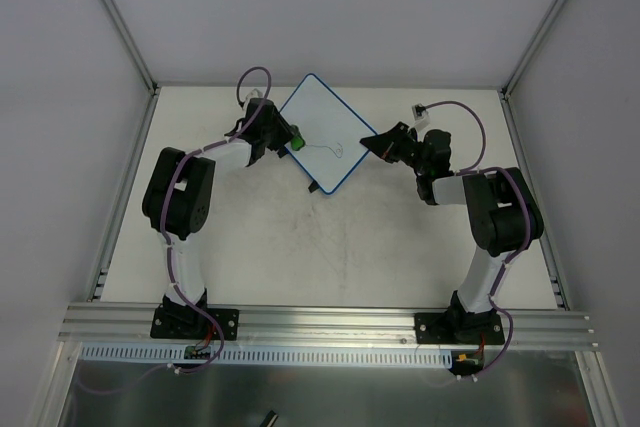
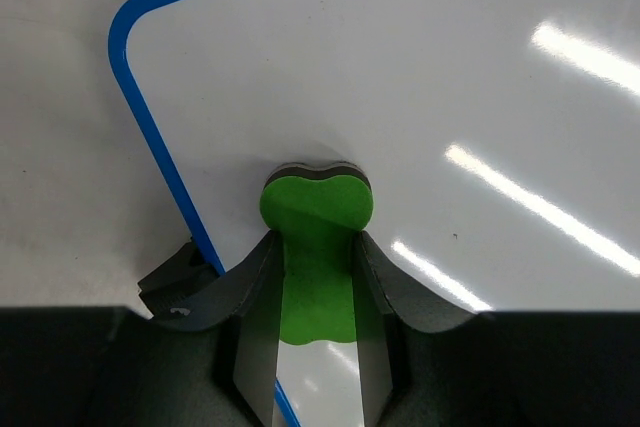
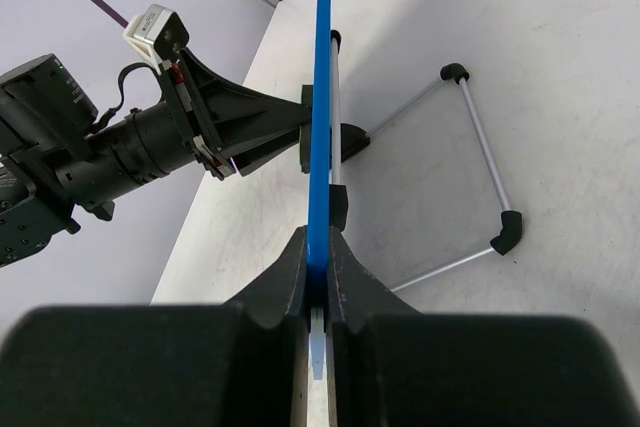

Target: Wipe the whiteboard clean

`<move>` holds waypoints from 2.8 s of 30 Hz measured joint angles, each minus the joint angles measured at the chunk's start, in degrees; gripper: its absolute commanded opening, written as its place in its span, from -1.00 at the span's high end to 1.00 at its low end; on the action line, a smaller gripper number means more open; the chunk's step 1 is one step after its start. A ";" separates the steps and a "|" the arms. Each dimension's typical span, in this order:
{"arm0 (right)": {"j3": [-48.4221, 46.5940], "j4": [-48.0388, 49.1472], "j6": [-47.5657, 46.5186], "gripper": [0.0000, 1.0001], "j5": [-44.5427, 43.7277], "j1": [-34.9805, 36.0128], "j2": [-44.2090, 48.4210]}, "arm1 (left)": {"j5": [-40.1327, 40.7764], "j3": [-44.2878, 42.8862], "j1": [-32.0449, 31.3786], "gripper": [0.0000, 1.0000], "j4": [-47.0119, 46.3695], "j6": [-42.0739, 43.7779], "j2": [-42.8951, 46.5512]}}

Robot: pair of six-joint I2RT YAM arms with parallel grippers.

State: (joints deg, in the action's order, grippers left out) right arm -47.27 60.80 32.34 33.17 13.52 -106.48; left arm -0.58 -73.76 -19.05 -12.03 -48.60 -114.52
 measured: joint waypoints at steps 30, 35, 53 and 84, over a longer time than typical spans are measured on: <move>0.00 -0.17 0.20 1.00 -0.48 -0.63 -0.66 | 4.52 -5.73 -18.16 1.00 -0.66 24.70 2.03; 0.00 -0.15 0.11 1.00 -0.35 -0.63 -0.66 | 6.21 -4.42 -23.04 1.00 -0.81 29.09 3.26; 0.00 -0.13 0.09 1.00 -0.48 -0.63 -0.70 | 2.95 -3.89 -17.53 1.00 0.42 20.41 3.06; 0.00 1.18 0.24 1.00 0.33 -0.57 -0.94 | 10.82 -4.61 -5.64 1.00 16.00 -6.54 0.28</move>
State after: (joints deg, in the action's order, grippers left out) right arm -47.27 61.98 32.58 33.50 12.95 -107.42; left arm 10.24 -78.37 -24.69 3.97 -55.13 -114.24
